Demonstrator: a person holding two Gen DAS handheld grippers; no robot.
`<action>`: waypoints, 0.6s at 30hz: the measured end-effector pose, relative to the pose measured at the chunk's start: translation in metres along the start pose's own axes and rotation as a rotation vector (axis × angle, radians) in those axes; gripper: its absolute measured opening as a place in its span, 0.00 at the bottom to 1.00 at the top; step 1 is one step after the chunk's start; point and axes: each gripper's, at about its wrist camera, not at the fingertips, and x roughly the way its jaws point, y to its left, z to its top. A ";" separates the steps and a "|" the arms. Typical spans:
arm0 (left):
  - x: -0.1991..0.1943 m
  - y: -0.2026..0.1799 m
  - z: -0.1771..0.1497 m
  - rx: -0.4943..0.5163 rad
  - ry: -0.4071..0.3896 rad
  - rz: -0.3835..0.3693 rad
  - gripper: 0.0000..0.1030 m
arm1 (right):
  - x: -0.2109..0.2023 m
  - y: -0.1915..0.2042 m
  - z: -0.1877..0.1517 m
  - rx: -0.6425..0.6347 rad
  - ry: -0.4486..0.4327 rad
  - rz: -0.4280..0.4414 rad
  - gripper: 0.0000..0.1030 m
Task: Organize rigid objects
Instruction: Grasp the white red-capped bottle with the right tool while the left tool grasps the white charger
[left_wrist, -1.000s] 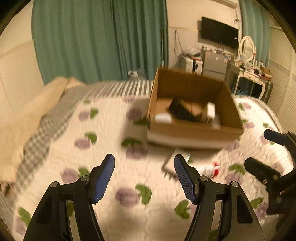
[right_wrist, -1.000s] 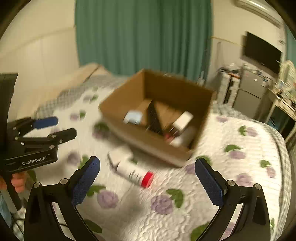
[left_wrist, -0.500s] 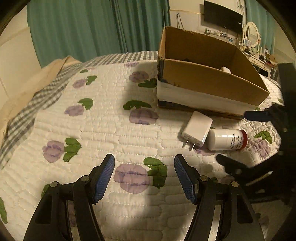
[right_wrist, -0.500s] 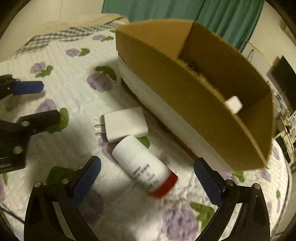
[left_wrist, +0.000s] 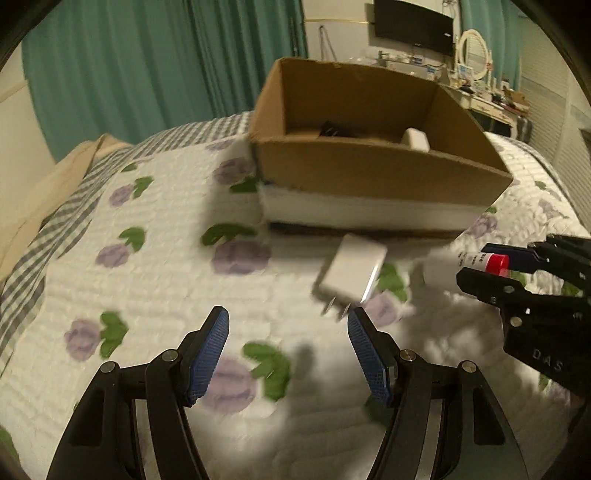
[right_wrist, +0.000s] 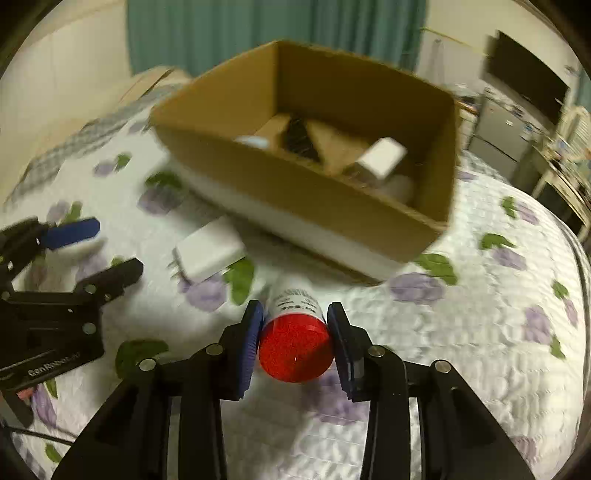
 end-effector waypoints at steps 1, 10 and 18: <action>0.003 -0.003 0.004 0.004 0.002 -0.015 0.68 | 0.000 -0.005 0.000 0.026 -0.003 -0.004 0.35; 0.049 -0.030 0.018 0.080 0.103 -0.053 0.68 | 0.020 -0.004 0.004 0.036 0.047 -0.016 0.35; 0.072 -0.039 0.025 0.090 0.119 -0.084 0.68 | 0.023 -0.012 0.001 0.074 0.060 0.006 0.35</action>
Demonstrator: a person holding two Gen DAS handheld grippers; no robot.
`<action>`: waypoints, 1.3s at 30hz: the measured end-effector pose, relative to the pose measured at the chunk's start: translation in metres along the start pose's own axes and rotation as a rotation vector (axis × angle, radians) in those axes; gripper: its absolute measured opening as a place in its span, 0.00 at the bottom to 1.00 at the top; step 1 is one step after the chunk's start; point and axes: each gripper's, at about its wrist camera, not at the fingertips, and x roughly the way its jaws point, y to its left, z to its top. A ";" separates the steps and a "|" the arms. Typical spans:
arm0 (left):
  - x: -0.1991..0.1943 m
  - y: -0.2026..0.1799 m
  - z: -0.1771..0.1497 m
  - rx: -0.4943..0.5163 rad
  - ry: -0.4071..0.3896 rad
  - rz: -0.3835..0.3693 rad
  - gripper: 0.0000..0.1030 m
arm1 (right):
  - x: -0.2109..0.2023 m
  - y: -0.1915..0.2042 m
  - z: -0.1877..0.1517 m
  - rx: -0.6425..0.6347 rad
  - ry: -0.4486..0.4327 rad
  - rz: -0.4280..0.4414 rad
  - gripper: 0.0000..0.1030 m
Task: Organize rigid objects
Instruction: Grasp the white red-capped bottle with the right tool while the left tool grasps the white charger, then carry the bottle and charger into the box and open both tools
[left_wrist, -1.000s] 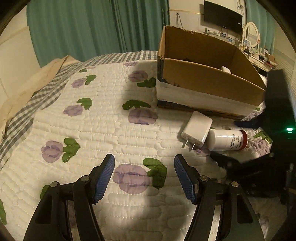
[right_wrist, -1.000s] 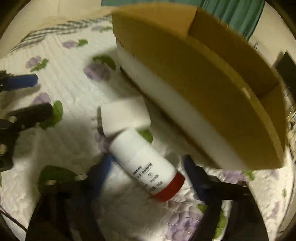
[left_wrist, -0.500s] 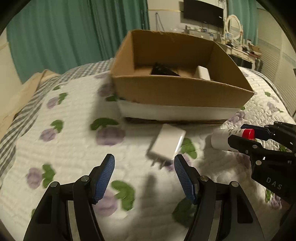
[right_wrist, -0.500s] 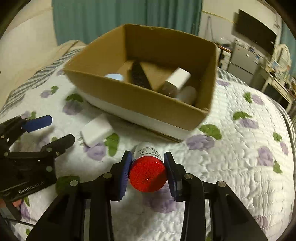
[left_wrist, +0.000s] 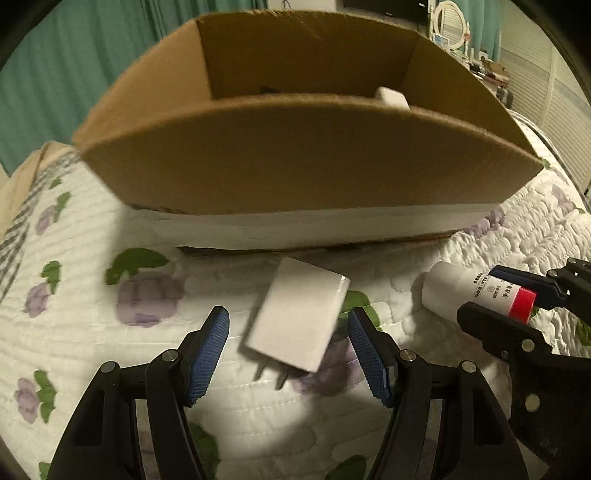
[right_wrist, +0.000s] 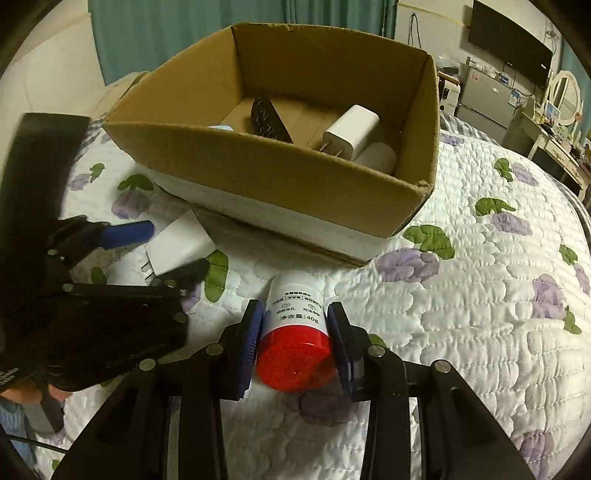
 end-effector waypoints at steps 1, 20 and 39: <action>0.003 -0.001 0.000 0.005 0.008 -0.001 0.65 | 0.000 0.000 0.000 -0.001 -0.002 -0.001 0.35; -0.091 0.015 -0.021 -0.050 -0.114 0.013 0.23 | -0.079 0.012 0.012 -0.087 -0.195 0.006 0.35; -0.153 0.012 0.019 -0.013 -0.251 -0.015 0.21 | -0.127 -0.009 0.054 -0.056 -0.316 0.066 0.35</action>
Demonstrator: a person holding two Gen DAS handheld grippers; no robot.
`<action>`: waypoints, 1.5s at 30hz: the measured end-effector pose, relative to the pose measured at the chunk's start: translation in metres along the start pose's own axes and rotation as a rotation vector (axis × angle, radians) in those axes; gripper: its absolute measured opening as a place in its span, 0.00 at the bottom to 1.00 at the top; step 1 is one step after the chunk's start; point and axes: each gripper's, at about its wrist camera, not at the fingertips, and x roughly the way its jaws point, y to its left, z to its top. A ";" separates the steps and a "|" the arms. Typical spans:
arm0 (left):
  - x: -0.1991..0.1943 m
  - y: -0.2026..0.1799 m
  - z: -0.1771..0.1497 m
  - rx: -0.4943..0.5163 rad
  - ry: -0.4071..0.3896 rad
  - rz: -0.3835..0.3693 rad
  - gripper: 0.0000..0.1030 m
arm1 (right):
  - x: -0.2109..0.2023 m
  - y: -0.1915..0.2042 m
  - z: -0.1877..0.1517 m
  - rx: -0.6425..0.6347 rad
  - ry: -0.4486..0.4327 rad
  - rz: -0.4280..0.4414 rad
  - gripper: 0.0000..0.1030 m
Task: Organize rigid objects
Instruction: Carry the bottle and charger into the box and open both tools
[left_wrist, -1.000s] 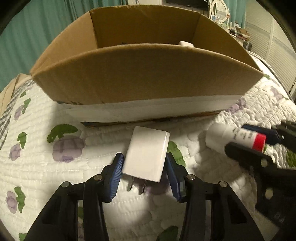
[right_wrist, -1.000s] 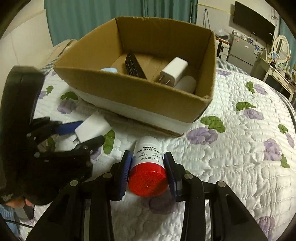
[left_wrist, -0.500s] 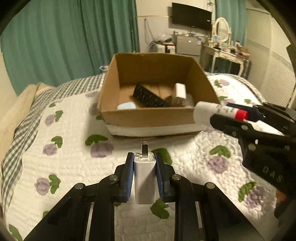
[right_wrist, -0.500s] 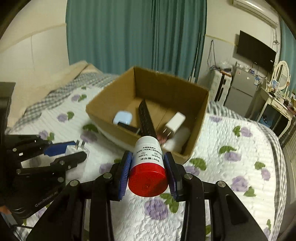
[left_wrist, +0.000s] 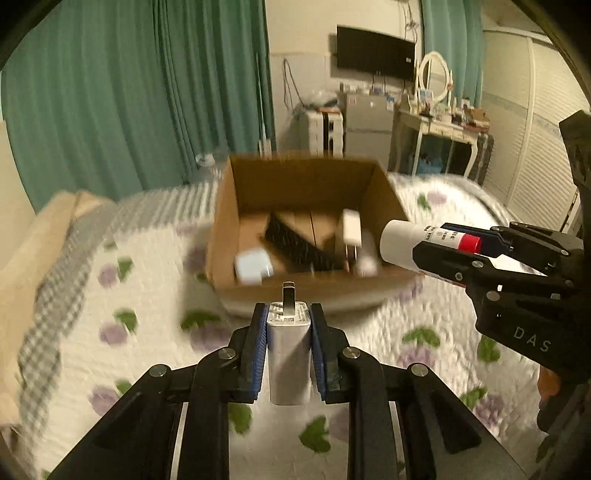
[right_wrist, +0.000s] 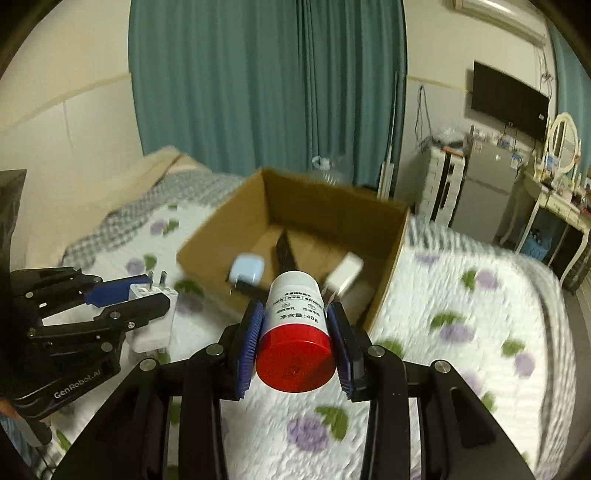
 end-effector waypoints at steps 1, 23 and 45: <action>-0.004 0.001 0.013 0.004 -0.023 -0.001 0.21 | -0.004 -0.001 0.010 -0.008 -0.019 -0.006 0.35; 0.127 0.009 0.078 -0.004 0.048 0.105 0.64 | 0.088 -0.054 0.072 0.026 0.008 0.002 0.35; 0.044 0.022 0.075 -0.072 -0.135 0.137 0.64 | 0.074 -0.063 0.064 0.144 -0.032 0.030 0.65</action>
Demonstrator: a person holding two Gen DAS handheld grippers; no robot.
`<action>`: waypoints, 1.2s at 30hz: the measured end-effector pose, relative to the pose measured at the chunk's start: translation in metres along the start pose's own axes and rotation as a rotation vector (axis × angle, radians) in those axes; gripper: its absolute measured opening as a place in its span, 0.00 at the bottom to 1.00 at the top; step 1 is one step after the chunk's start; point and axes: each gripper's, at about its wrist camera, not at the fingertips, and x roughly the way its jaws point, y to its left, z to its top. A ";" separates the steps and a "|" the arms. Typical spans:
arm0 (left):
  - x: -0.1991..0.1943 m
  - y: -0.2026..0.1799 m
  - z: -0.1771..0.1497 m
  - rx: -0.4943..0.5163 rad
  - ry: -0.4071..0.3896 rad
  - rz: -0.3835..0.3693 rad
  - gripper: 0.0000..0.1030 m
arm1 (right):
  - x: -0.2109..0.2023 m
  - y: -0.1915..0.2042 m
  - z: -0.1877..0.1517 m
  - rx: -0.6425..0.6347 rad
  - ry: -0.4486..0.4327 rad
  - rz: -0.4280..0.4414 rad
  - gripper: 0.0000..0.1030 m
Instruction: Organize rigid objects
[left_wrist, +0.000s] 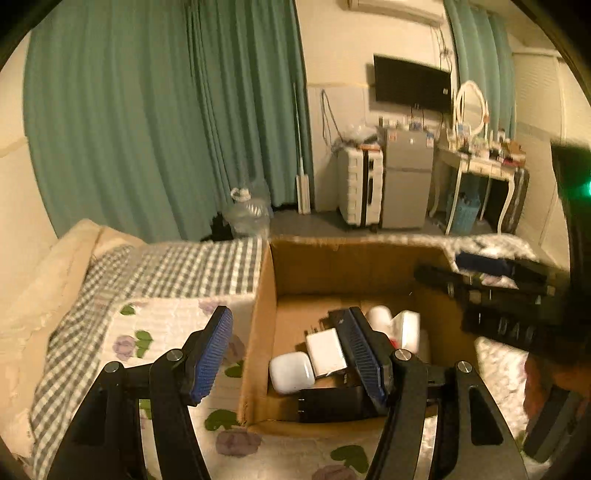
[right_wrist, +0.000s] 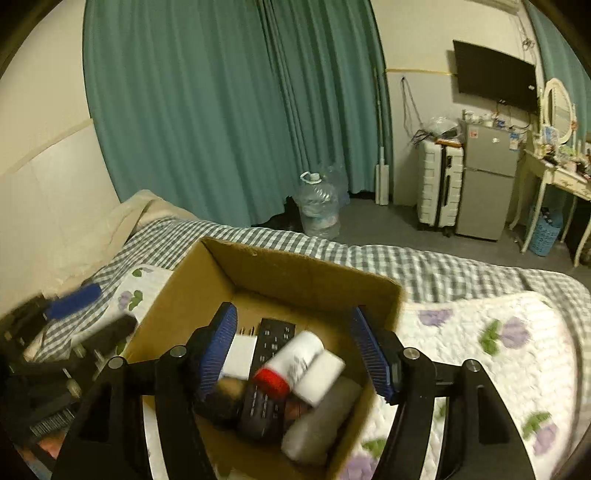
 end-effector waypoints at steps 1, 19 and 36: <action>-0.017 0.001 0.004 -0.003 -0.027 -0.001 0.64 | -0.012 0.004 -0.001 -0.008 -0.009 -0.018 0.67; -0.213 0.028 0.032 0.011 -0.332 -0.050 0.77 | -0.255 0.097 0.001 -0.033 -0.321 -0.337 1.00; -0.118 0.003 -0.087 -0.001 -0.224 0.031 0.77 | -0.146 0.074 -0.103 -0.038 -0.307 -0.423 1.00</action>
